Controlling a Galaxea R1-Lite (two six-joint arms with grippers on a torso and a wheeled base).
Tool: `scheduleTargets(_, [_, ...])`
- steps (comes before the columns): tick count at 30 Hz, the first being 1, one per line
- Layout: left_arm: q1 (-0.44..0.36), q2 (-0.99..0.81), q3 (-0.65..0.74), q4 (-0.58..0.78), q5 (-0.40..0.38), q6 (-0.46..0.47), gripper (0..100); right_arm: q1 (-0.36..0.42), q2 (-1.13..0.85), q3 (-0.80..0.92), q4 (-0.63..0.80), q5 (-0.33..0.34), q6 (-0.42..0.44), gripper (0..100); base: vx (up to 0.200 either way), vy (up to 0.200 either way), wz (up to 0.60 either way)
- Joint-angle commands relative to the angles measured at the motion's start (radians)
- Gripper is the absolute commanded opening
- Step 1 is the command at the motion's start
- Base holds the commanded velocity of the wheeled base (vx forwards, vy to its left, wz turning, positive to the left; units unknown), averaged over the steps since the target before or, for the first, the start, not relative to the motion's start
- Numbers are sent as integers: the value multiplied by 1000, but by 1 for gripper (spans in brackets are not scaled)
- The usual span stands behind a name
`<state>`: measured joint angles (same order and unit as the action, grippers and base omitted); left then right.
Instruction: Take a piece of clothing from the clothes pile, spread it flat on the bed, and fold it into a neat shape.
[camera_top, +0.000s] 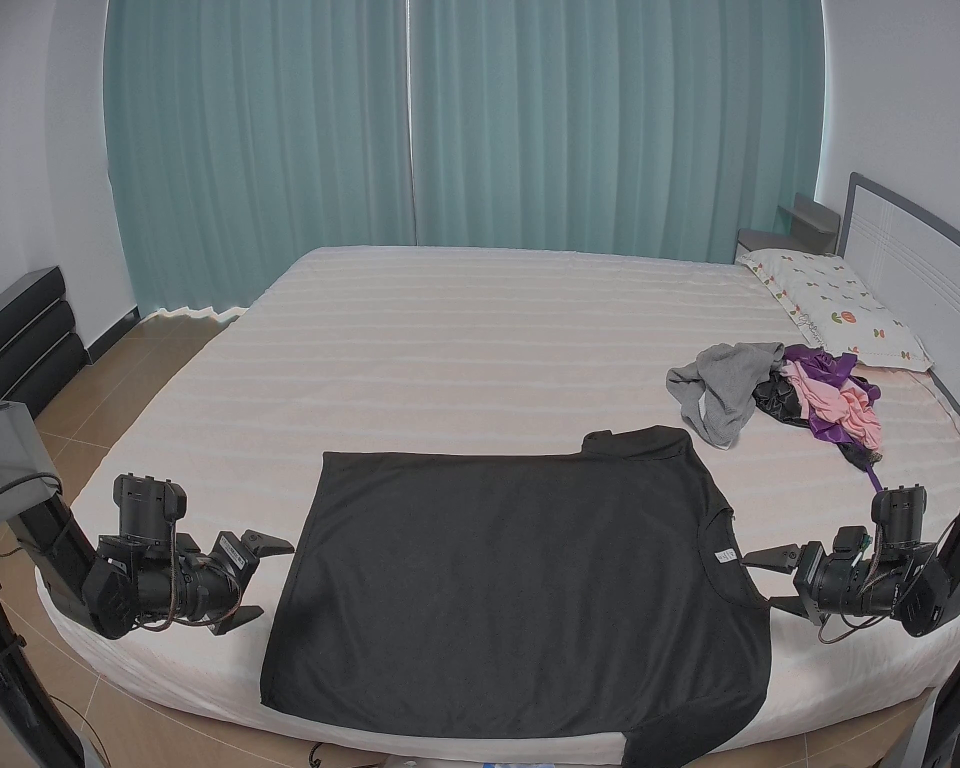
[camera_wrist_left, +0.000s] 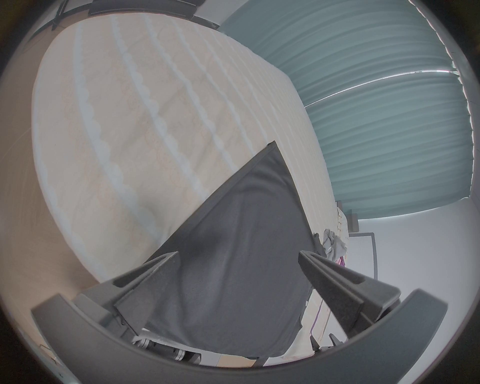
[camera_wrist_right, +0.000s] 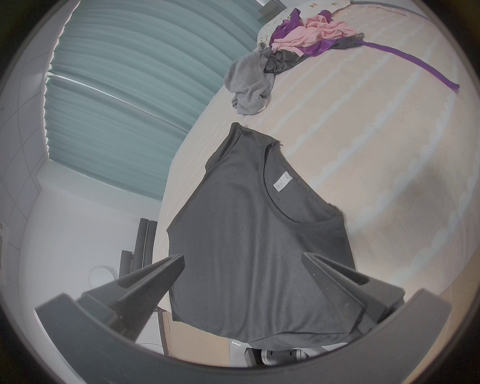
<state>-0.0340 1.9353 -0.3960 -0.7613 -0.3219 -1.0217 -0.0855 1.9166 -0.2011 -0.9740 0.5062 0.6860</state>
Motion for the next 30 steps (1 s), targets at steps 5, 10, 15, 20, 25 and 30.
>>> scheduleTargets(5, [-6, -10, 55, -3, -6, 3, 100, -2, 13, 22, -3, 9, -2, 100, -200, 0, 0])
scheduleTargets(10, [-7, -3, 58, -3, -6, 9, 100, 0, 16, 25, 0, 9, -2, 100, -40, 0, 0])
scheduleTargets(15, [-21, -7, 86, -4, -6, 23, 100, 3, 27, 25, -3, 9, -3, 100, 0, 0, 0])
scheduleTargets(20, [-20, -1, 106, -41, -8, 34, 100, 6, 28, 31, -3, 9, -6, 100, 0, 0, 0])
scheduleTargets(25, [-23, 11, 141, -132, -5, 34, 100, 9, 30, 34, -12, 9, -6, 100, 0, 0, 0])
scheduleTargets(30, [-23, 25, 147, -151, -5, 31, 100, 9, 62, 45, -54, 9, -8, 100, -120, 0, 0])
